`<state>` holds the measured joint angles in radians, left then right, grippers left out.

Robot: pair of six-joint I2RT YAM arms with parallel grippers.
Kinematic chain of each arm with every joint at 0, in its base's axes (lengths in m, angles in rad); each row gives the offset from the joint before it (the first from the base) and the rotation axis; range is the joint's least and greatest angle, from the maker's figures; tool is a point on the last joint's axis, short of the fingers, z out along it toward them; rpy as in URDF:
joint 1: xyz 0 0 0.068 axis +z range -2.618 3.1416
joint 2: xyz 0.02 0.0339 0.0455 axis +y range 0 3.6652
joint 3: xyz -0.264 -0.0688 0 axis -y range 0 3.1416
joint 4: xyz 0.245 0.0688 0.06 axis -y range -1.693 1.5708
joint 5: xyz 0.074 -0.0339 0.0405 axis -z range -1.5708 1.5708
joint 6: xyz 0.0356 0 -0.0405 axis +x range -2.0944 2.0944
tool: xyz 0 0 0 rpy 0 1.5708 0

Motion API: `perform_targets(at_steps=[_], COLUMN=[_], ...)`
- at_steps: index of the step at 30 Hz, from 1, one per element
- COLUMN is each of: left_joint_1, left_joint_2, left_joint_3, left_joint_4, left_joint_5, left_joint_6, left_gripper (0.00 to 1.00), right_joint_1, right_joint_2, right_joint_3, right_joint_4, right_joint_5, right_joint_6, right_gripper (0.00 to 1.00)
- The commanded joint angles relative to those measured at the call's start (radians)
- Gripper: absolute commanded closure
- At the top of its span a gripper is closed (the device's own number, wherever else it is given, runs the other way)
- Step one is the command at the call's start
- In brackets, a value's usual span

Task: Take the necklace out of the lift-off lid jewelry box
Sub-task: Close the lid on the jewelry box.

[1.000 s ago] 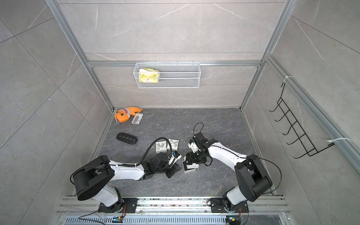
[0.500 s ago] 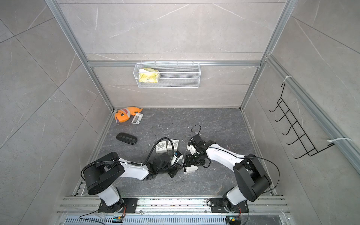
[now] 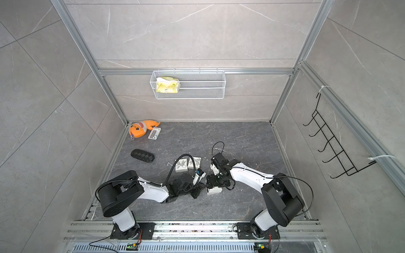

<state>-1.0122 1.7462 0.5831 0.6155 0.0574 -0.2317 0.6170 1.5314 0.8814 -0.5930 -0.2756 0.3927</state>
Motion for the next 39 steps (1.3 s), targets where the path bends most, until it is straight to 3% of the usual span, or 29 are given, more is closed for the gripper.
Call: perform_targets(at_steps=[1,26,35,39], left_joint_1=[-0.007,-0.009,-0.009,-0.008], left_joint_2=[0.009,0.010,0.024,0.027], left_joint_3=[0.020,0.020,0.032,0.036], left_joint_4=[0.093,0.103,0.105,0.104], left_joint_5=[0.001,0.022,0.028,0.031], left_joint_6=[-0.018,-0.054,-0.055,-0.055], left_gripper=[0.79,0.80,0.80,0.80], right_joint_1=[0.014,0.007,-0.094,-0.106], right_joint_2=[-0.014,-0.110,-0.165,-0.170], right_joint_3=[-0.013,-0.046,-0.084,-0.087], right_joint_4=[0.015,0.007,0.011,0.014], right_joint_5=[-0.018,0.030,-0.011,-0.041], right_joint_6=[-0.002,-0.012,-0.021,-0.021], right_gripper=[0.17,0.12,0.08,0.13])
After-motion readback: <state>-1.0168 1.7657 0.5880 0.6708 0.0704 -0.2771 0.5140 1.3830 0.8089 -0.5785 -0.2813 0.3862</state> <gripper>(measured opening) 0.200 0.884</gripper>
